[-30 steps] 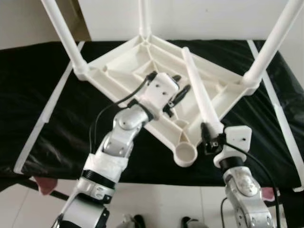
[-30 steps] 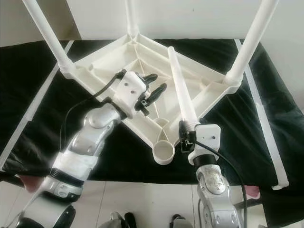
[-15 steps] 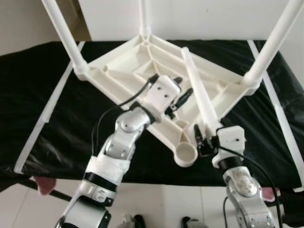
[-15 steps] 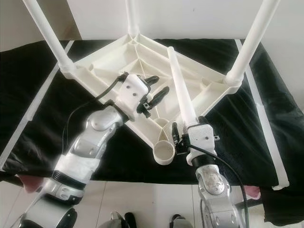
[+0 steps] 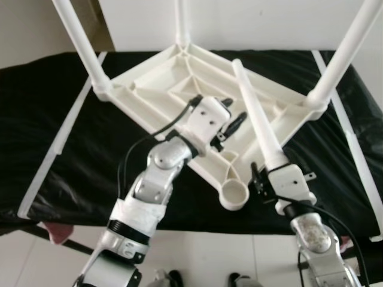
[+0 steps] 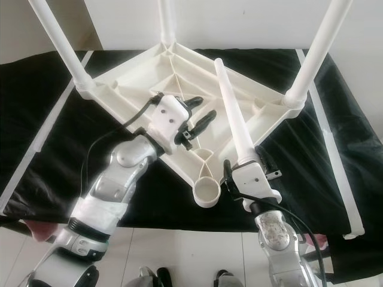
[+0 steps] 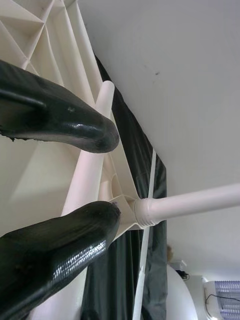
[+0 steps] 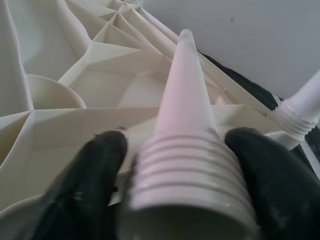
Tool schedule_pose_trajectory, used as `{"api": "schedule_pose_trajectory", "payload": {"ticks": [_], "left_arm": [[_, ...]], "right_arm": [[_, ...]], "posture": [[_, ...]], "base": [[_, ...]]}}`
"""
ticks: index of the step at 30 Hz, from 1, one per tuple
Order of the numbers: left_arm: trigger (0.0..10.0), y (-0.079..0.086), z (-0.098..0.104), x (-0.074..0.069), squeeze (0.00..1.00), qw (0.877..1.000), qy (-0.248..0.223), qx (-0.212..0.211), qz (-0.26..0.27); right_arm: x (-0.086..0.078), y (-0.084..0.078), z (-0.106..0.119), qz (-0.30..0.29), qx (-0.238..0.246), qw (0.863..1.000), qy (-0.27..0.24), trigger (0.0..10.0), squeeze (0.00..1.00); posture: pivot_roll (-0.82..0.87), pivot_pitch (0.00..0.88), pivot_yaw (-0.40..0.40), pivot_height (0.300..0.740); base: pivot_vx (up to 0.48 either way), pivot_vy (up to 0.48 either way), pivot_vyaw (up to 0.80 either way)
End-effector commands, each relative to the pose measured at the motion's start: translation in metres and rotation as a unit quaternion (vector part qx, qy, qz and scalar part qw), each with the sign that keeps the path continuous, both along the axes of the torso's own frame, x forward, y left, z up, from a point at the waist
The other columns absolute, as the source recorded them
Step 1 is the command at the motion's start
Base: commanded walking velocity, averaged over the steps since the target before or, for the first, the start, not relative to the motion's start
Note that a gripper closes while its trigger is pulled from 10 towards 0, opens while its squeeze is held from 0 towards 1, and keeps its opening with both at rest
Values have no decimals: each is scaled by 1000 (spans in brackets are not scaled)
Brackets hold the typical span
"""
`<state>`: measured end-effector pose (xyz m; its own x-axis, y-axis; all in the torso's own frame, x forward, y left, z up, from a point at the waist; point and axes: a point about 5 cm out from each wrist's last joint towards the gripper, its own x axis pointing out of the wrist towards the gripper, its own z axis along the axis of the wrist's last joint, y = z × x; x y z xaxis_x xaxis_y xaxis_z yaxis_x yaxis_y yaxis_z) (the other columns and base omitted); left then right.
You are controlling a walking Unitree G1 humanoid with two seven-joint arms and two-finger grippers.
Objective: Building children table
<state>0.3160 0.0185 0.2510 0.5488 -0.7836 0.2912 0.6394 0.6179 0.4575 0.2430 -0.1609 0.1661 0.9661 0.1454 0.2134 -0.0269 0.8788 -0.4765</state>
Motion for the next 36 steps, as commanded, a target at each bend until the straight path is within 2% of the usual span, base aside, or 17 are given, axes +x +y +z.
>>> {"api": "schedule_pose_trajectory", "payload": {"ticks": [1,3,7,9,10,14,16,17,21,22,23,25,28,29,30,31,36], "left_arm": [[10000,-1,-2,-2,0,1000,2,3,2],[10000,-1,-2,-2,0,1000,3,2,1],[10000,-1,-2,-2,0,1000,1,3,1],[10000,-1,-1,-2,0,1000,1,3,1],[10000,-1,-1,-2,0,1000,1,3,1],[10000,-1,-1,-3,0,1000,1,2,0],[10000,-1,-1,-4,0,1000,1,1,-1],[10000,-2,-1,-4,0,1000,1,0,-1],[10000,-3,-1,-5,0,1000,2,0,-4],[10000,-4,-1,-6,0,1000,3,-1,-6],[10000,-4,-1,-6,0,1000,3,-1,-6],[10000,-6,-2,-8,0,1000,5,-1,-9],[10000,-7,-2,-9,0,1000,5,-2,-10],[10000,-7,-2,-9,0,1000,6,-2,-11],[10000,-7,-2,-9,0,1000,6,-2,-11],[10000,-8,-2,-9,0,1000,6,-3,-11],[10000,-7,-2,-9,0,1000,7,-3,-11]], "right_arm": [[-1,-1,-8,-6,11,1000,22,0,0],[-1,-2,-9,-10,32,999,26,0,0],[0,1,-6,0,150,988,37,0,0],[3,2,0,3,261,965,33,0,0],[3,2,0,3,261,965,33,0,0],[8,4,6,17,438,898,39,0,0],[8,4,7,19,465,884,41,0,0],[9,5,11,33,470,881,39,10000,0],[9,8,19,61,422,904,29,10000,0],[10,8,19,53,353,934,25,10000,0],[10,8,19,53,353,934,25,10000,0],[10,4,19,28,245,969,12,10000,0],[10,1,18,19,207,978,6,10000,0],[10,1,18,21,212,977,8,10000,137],[10,1,18,21,212,977,8,10000,137],[10,0,16,20,219,976,13,10000,1000],[9,-1,12,19,234,972,22,10000,1000]], "posture": [[-157,168,49,740],[-157,168,49,740],[-155,168,49,740],[-154,166,49,740],[-154,166,49,740],[-154,165,49,740],[-154,165,49,740],[-153,166,48,740],[-153,166,48,740],[-151,170,47,740],[-151,170,47,740],[-150,172,46,740],[-149,172,45,740],[-149,172,45,740],[-149,172,45,740],[-148,173,45,740],[-148,173,47,740]], "base": [[0,0,0],[0,0,0],[0,0,0],[0,0,0],[0,0,0],[0,0,0],[0,0,0],[0,0,0],[0,0,0],[0,0,0],[0,0,0],[0,0,0],[0,0,0],[0,0,0],[0,0,0],[0,0,0],[0,0,0]]}}
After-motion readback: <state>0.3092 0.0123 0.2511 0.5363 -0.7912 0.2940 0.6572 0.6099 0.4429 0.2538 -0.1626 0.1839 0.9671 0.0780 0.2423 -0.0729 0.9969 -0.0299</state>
